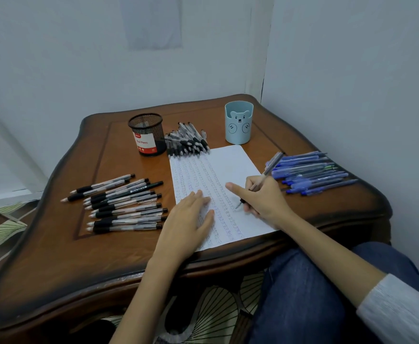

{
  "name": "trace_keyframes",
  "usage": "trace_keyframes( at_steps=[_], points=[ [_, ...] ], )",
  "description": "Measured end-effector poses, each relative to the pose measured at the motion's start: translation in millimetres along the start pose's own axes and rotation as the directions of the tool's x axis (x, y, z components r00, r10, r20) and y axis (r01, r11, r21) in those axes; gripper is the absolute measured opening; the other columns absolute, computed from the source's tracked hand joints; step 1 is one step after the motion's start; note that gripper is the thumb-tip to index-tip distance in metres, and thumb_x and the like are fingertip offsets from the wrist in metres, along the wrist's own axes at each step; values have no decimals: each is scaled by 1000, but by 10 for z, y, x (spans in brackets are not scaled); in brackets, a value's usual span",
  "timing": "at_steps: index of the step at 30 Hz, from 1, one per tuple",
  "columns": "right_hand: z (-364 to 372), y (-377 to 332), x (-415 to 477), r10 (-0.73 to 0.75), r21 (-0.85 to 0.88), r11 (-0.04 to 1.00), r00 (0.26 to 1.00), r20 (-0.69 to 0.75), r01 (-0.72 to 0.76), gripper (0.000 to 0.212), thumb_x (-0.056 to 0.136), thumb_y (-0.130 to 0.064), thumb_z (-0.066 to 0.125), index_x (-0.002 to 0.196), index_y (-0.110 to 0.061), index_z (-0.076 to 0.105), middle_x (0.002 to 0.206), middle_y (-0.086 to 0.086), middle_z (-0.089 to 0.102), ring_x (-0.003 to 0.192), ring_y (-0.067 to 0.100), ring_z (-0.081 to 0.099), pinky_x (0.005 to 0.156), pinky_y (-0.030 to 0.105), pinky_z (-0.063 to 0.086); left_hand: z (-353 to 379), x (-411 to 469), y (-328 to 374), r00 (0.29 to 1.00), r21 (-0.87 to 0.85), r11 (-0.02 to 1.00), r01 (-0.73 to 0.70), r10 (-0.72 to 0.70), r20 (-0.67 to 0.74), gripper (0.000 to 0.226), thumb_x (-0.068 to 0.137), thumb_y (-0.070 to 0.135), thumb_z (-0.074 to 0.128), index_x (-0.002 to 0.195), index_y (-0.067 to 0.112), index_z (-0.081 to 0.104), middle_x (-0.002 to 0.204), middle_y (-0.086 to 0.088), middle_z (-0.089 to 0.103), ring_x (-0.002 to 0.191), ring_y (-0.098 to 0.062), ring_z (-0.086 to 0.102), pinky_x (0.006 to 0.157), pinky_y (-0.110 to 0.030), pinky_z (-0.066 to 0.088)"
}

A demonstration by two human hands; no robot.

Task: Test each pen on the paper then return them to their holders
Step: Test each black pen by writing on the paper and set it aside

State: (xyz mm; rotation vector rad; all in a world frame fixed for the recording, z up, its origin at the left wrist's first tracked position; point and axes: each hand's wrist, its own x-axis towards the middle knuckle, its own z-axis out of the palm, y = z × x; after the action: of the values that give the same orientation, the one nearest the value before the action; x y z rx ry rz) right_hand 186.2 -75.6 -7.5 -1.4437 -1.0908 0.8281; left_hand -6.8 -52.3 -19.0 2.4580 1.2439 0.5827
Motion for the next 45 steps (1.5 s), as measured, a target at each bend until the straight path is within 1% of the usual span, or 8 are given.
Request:
trace_keyframes(
  at_steps=[3,5,12,20,27,30,36,45],
  points=[
    [28,39,25,-53,-113,992,998,-40,49,38,83,1,63,54,-5,39,44,8,40,33,14,48,39,20,36,1,-2,3,1000,0,1000,6,-6,3,46,98,39,42,141,23,44,154,3,30,143,-10,23,114,-27,17],
    [53,43,13,-75,-152,986,997,-36,69,35,82,6,58,55,-5,39,48,8,38,34,12,50,40,20,37,5,-3,4,1000,2,1000,9,-9,4,46,98,40,42,141,23,44,154,4,30,143,-10,23,114,-26,17],
    [50,37,-5,-115,-133,984,993,13,115,32,85,4,61,59,-3,43,54,14,42,40,16,54,45,18,43,5,-4,9,1000,16,1000,9,-10,9,46,98,40,41,141,22,44,154,3,30,142,-11,24,114,-28,19],
    [47,54,16,-116,-124,985,992,43,121,33,84,6,59,56,0,43,49,8,38,36,15,51,44,25,42,9,-1,7,1000,3,1000,5,-5,7,45,98,39,42,140,21,45,153,2,32,142,-11,25,116,-30,21],
    [46,68,21,-110,-103,988,994,22,111,41,83,8,59,52,-9,37,43,-2,35,37,16,50,44,26,43,11,1,2,1000,6,1000,4,-4,8,45,98,39,43,140,21,46,153,1,32,142,-11,26,116,-31,22],
    [36,66,20,-111,-98,989,994,11,111,41,82,9,58,52,-9,37,47,6,33,36,17,50,44,27,41,10,3,5,1000,10,1000,8,-8,6,46,98,39,42,140,21,46,153,2,33,141,-11,28,116,-31,23],
    [32,77,32,-111,-78,991,994,8,111,42,82,10,59,51,-9,36,45,1,33,35,16,50,42,24,40,12,1,6,1000,11,1000,11,-11,5,46,98,40,42,140,22,46,153,2,33,141,-11,28,116,-32,23],
    [37,84,32,-119,-77,990,993,-5,119,39,81,11,57,53,-6,36,48,6,32,36,17,48,42,23,39,9,2,6,1000,16,1000,9,-9,6,46,98,40,42,141,22,45,153,2,31,142,-11,26,116,-29,19]
  ],
)
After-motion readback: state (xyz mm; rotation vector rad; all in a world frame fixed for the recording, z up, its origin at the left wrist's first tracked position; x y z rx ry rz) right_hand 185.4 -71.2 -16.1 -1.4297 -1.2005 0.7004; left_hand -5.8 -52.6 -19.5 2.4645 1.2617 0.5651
